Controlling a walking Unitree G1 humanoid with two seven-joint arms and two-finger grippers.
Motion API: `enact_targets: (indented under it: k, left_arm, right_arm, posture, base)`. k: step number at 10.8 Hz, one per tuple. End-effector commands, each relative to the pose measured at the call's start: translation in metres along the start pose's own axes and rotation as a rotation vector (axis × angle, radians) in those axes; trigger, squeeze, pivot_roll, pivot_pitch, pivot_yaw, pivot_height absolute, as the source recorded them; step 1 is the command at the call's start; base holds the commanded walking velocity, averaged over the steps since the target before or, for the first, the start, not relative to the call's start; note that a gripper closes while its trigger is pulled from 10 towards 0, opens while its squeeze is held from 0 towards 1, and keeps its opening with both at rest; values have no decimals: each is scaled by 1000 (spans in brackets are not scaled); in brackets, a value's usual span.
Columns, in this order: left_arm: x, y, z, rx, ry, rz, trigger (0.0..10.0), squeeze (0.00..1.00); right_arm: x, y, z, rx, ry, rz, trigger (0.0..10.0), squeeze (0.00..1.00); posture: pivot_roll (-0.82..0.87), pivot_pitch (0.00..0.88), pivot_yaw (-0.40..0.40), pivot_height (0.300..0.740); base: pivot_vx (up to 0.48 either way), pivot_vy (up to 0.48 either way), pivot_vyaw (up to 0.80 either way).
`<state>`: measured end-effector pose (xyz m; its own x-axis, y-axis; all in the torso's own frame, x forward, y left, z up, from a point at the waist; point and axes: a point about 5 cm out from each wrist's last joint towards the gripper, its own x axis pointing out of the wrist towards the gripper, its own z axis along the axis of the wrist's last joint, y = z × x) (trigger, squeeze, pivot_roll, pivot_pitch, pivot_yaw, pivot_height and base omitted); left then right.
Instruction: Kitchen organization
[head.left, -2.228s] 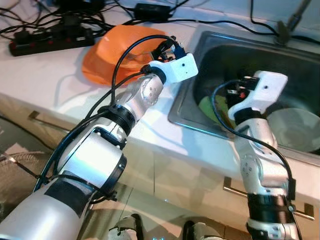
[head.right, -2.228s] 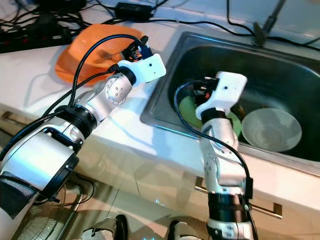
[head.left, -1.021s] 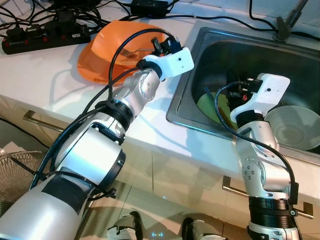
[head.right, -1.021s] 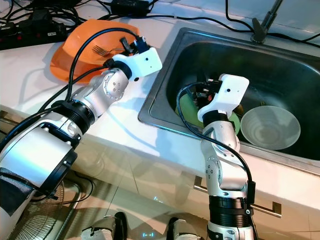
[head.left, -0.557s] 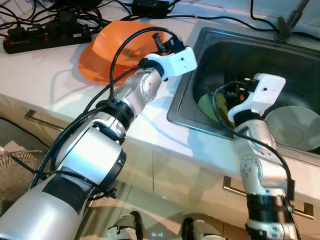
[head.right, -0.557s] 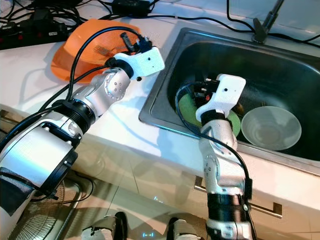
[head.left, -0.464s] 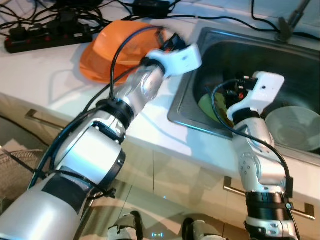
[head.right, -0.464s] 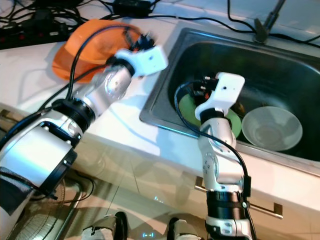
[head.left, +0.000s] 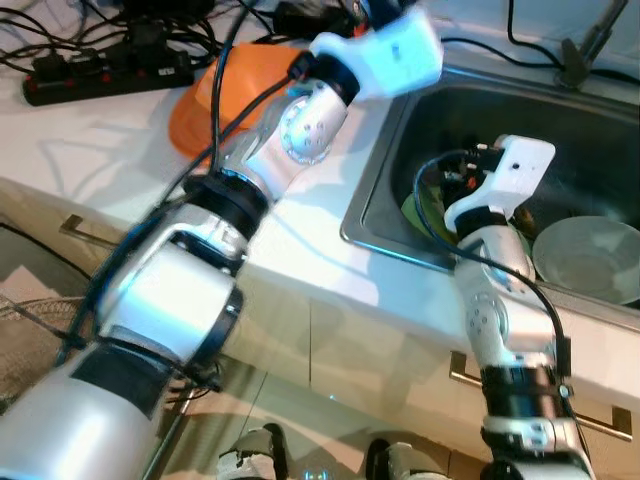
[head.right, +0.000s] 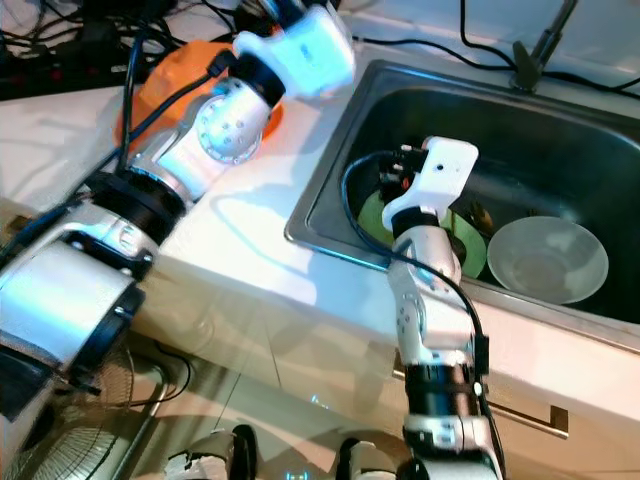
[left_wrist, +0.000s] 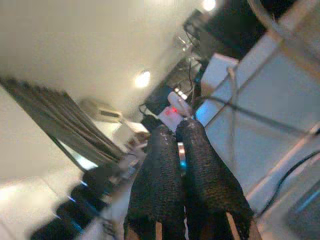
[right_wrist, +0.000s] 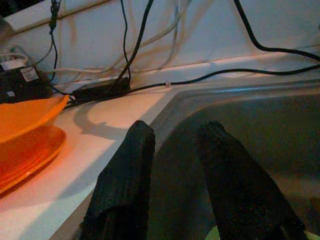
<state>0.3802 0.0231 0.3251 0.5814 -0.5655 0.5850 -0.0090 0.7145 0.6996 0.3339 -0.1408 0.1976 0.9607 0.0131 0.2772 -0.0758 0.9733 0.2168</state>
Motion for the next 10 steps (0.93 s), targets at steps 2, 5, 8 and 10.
enact_targets:
  k: [2,5,8,10]
  left_arm:
    - [-6,-1,6,-286,-39,50,10000,0]
    - [-26,12,5,-806,-70,128,10000,0]
    - [-54,21,-9,-1026,-27,191,10000,0]
    - [-77,8,-18,-1150,53,191,10000,0]
  right_arm:
    - [1,-3,1,-2,-18,1,10000,0]
    - [4,-16,7,-30,-54,-32,10000,0]
    - [6,-22,19,-43,-89,25,10000,1000]
    - [5,-14,24,-38,-89,160,10000,1000]
  posture:
    - [-6,47,9,740]
    - [-4,23,17,740]
    - [-11,12,25,740]
    - [-10,12,25,740]
  base:
    - [0,0,0]
    - [0,0,0]
    - [0,0,0]
    - [0,0,0]
